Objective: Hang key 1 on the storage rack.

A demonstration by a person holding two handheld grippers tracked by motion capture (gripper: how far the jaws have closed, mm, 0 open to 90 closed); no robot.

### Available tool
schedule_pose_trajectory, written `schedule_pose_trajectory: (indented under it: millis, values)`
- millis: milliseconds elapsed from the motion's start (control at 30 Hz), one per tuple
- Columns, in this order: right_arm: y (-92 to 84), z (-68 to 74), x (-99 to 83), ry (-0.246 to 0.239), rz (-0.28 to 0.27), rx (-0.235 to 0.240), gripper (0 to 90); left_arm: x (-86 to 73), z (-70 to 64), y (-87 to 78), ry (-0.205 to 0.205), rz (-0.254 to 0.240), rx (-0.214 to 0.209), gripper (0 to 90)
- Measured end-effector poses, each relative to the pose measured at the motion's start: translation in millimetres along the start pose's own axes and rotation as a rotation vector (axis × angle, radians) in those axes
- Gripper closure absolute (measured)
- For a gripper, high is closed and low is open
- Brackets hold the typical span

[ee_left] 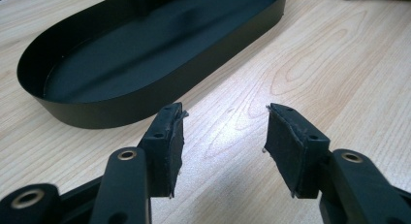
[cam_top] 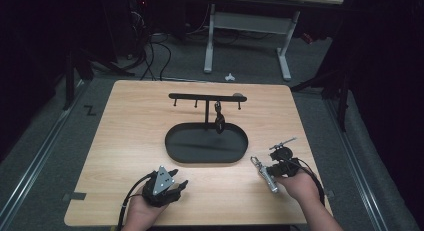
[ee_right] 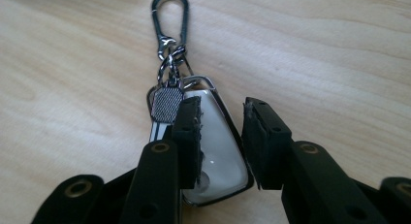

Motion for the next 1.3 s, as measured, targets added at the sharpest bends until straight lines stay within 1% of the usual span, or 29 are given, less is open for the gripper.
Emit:
schedule_pose_trajectory:
  millis: [67,133,167,200,333,467,567,633,667,800,833,967,1000,1067,1100,1133,1200,1267,1300]
  values:
    - [-4.2,4.8,5.2,-0.021,-0.023,0.004,65.5,0.0,-0.4,0.8,-0.001,0.001,0.0,48.2]
    - [-7.8,8.6,15.0,-0.013,-0.048,0.013,63.5,0.1,-0.9,0.7,-0.001,0.001,-0.002,48.2]
    - [-8.2,10.0,18.9,-0.004,-0.058,0.023,62.7,0.2,-1.1,0.4,0.001,0.0,-0.001,48.2]
    - [-7.2,12.8,24.8,-0.005,-0.065,0.033,61.8,0.2,-0.9,0.2,0.002,0.0,0.0,48.2]
    - [4.5,21.8,36.7,-0.036,-0.025,0.043,58.6,-0.3,1.3,0.1,-0.006,-0.001,0.002,48.3]
    - [16.9,20.0,40.0,-0.037,0.02,0.035,57.3,-0.2,1.9,-1.1,-0.006,-0.004,0.002,48.3]
    - [22.4,20.3,38.8,-0.032,0.037,0.043,56.7,0.0,2.1,-1.3,-0.006,-0.004,0.001,48.4]
    - [25.0,20.5,37.9,-0.042,0.042,0.039,56.4,0.0,2.1,-1.1,-0.007,-0.004,0.001,48.4]
    - [26.2,21.1,37.9,-0.044,0.033,0.039,56.3,0.0,2.0,-1.1,-0.007,-0.003,0.001,48.4]
    - [27.4,20.2,41.1,-0.033,0.03,0.042,56.8,0.1,1.3,-1.1,-0.008,-0.006,0.002,48.4]
    - [27.4,20.1,41.9,-0.038,0.035,0.038,56.9,0.1,1.4,-1.1,-0.006,-0.003,0.002,48.4]
    - [27.9,20.2,44.4,-0.052,0.041,0.037,59.5,-0.1,1.3,-0.7,-0.009,-0.004,0.002,48.4]
    - [27.7,20.4,44.6,-0.053,0.045,0.034,61.6,-0.2,1.3,-0.8,-0.006,-0.003,0.002,48.4]
    - [27.7,22.1,44.6,-0.06,0.041,0.048,67.5,-0.5,1.2,-0.8,-0.017,-0.007,-0.002,48.4]
    - [27.0,23.3,44.3,-0.062,0.048,0.047,70.8,-0.5,1.5,-0.9,-0.023,-0.008,-0.008,48.4]
    - [26.5,23.7,44.2,-0.071,0.054,0.043,71.2,-0.4,1.8,-0.9,-0.025,-0.008,-0.011,48.5]
    - [26.6,24.4,44.0,-0.075,0.061,0.054,72.5,-0.4,2.8,-0.6,-0.027,-0.01,-0.012,48.5]
    - [26.2,24.6,44.0,-0.078,0.072,0.058,74.4,-0.1,4.0,-0.5,-0.02,-0.012,-0.012,48.6]
    - [25.8,24.5,44.0,-0.081,0.078,0.05,74.6,0.6,4.3,-0.4,-0.016,-0.014,-0.012,48.5]
Point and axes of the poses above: each handheld gripper's, and its own axes: y roughly forward along the jaws, x roughly out of its top, z roughly to its left, the point moved 4 cm from there along y, roughly forward along the jaws, and after that the axes turned 2 degrees about -y, right-handed, at the moved point
